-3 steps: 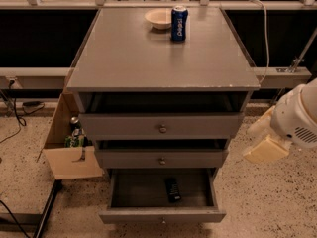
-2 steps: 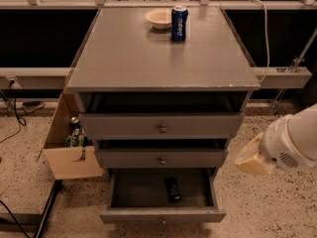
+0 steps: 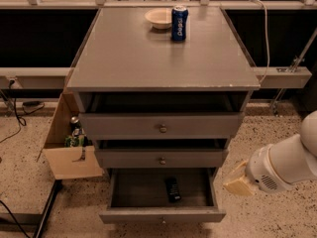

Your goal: Close bottom drawer

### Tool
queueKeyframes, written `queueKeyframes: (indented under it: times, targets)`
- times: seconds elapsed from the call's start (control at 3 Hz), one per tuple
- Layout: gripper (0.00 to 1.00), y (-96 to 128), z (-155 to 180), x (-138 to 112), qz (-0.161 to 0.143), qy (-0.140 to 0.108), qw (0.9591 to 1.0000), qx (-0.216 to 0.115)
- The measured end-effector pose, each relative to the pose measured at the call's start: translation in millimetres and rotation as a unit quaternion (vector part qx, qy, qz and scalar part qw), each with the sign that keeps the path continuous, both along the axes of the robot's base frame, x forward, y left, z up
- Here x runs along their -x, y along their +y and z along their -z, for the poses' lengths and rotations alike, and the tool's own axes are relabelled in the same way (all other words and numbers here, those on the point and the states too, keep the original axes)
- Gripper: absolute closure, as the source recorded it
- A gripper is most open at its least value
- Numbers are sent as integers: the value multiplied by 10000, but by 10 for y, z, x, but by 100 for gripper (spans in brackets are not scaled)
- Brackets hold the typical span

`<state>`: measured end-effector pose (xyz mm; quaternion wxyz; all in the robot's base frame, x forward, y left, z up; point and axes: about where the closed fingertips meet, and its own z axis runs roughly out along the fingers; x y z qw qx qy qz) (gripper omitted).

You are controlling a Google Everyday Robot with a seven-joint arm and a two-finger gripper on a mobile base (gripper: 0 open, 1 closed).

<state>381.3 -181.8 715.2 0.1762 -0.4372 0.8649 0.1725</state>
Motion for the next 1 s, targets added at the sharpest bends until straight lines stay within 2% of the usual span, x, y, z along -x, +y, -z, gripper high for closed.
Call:
queueKeyframes:
  times: [0.33,0.67,1.0]
  targets:
    - [100,0,0,0,0,0,10000,0]
    - [100,39,398,210,118,172,9996,-202]
    - [100,110,742,352,89,-28,9993,-374]
